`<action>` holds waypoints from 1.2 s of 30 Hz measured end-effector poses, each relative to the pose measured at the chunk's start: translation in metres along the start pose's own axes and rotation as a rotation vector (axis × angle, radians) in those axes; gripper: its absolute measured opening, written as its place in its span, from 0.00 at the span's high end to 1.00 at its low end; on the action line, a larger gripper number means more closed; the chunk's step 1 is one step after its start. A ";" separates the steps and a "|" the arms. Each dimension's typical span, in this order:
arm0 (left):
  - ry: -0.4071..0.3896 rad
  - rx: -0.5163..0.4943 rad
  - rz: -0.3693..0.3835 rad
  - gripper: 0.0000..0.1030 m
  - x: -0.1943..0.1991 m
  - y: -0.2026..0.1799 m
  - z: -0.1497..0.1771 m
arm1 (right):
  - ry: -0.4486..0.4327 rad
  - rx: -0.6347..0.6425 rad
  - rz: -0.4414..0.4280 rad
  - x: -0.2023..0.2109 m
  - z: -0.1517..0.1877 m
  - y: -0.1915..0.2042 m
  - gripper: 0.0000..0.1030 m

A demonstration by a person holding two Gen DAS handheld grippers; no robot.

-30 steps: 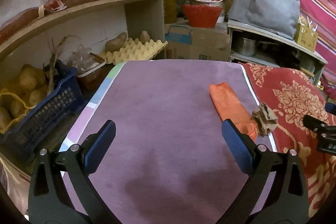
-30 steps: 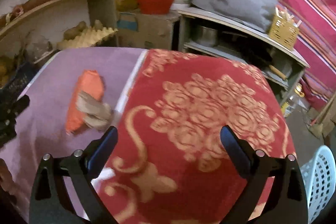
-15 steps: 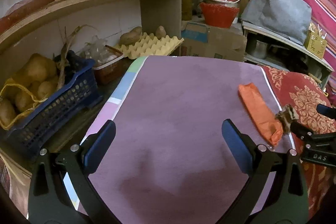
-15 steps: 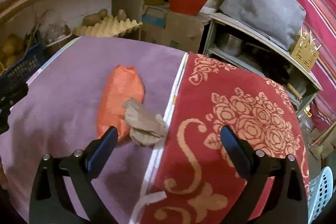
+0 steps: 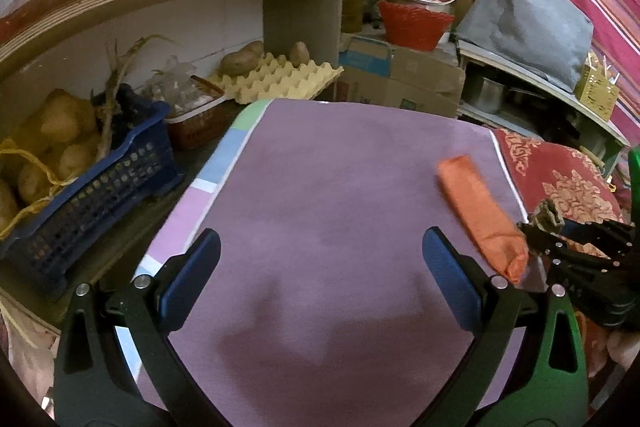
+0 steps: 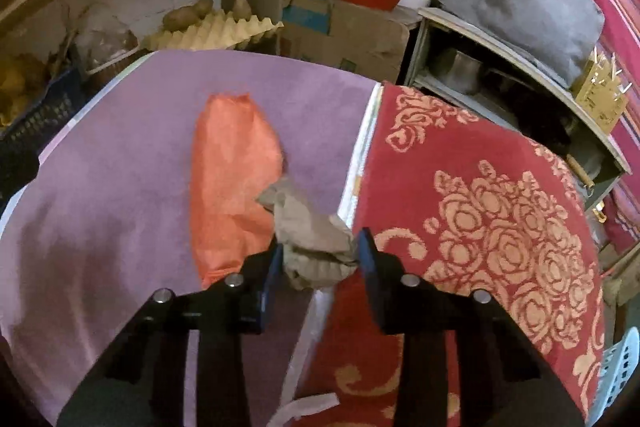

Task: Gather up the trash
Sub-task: 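Grasp the crumpled brown paper with the right gripper, then grasp the orange mesh bag with the left gripper while the right holds the brown paper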

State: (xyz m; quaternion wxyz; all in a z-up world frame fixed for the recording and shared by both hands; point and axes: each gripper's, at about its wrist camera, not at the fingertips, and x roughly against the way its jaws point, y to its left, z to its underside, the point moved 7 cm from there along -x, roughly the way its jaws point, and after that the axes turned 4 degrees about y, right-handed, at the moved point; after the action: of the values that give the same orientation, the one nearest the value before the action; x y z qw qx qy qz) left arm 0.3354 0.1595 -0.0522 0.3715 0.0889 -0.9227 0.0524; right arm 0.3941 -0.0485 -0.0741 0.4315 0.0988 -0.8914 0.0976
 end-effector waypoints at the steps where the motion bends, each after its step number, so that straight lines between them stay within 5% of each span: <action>1: 0.001 0.000 0.010 0.05 0.000 -0.004 0.000 | -0.002 -0.004 -0.003 0.002 0.000 -0.003 0.64; 19: -0.015 -0.042 0.080 0.05 0.007 -0.051 -0.002 | -0.071 -0.172 0.135 0.069 0.052 -0.142 0.64; 28: -0.003 -0.062 0.059 0.05 -0.002 -0.067 0.000 | -0.083 -0.218 0.133 0.067 0.060 -0.167 0.64; 36: 0.041 -0.072 0.121 0.05 -0.014 -0.093 0.001 | -0.088 -0.238 0.133 0.066 0.066 -0.174 0.64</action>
State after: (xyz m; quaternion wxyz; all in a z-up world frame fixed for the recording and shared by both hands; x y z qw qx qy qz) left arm 0.3632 0.0703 -0.0603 0.3895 0.0182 -0.9198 0.0435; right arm 0.3500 -0.2387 -0.0466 0.3933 -0.0085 -0.9193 0.0151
